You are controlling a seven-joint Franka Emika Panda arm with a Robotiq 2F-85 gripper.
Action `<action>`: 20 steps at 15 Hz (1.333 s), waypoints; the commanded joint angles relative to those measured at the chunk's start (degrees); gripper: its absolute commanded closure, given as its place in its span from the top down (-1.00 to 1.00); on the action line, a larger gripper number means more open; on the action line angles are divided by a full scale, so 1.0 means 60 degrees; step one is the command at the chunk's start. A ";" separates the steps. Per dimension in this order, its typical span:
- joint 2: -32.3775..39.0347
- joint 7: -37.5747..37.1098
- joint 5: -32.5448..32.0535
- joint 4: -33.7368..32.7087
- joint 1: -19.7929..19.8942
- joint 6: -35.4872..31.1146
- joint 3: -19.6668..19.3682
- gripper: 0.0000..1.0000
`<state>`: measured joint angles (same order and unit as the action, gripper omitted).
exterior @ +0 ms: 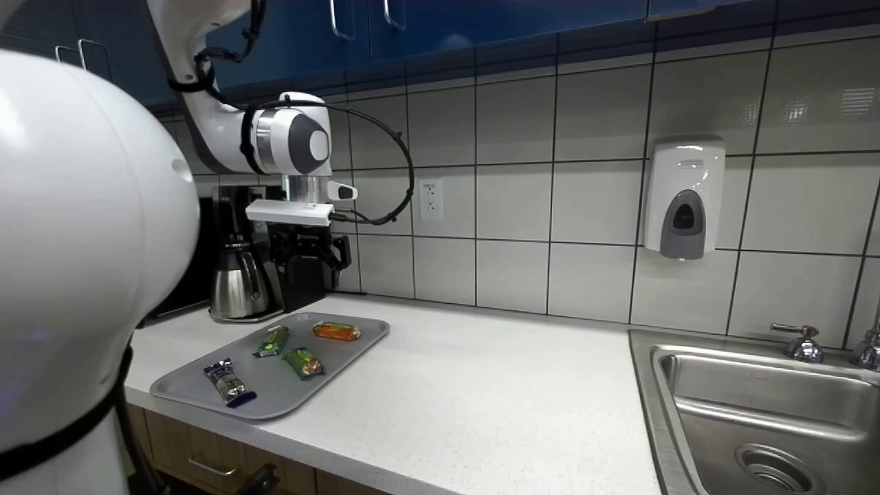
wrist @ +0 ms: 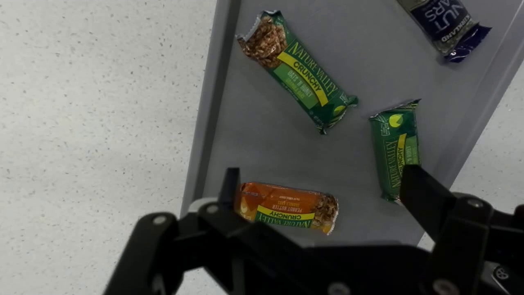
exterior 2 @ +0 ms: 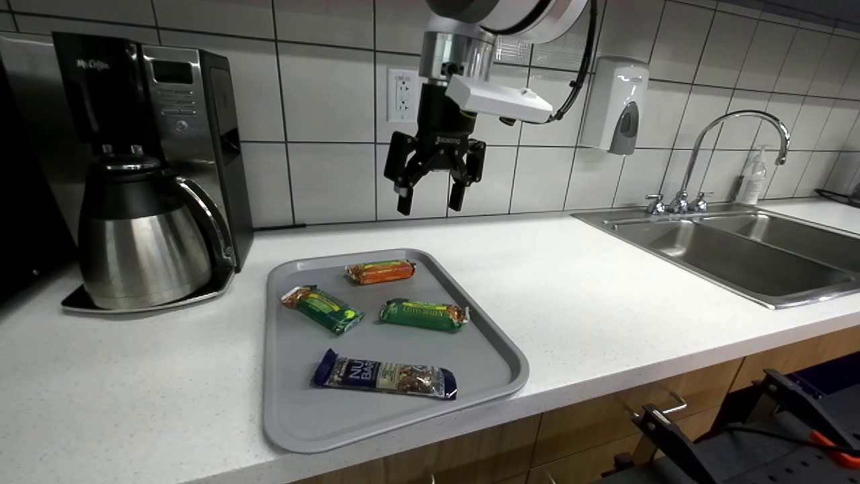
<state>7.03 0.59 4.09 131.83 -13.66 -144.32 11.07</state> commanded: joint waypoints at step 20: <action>0.1653 0.1475 -0.0261 -0.1118 -0.0013 -0.0786 0.0475 1.00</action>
<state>13.93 10.46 4.03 128.77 -13.84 -149.67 13.60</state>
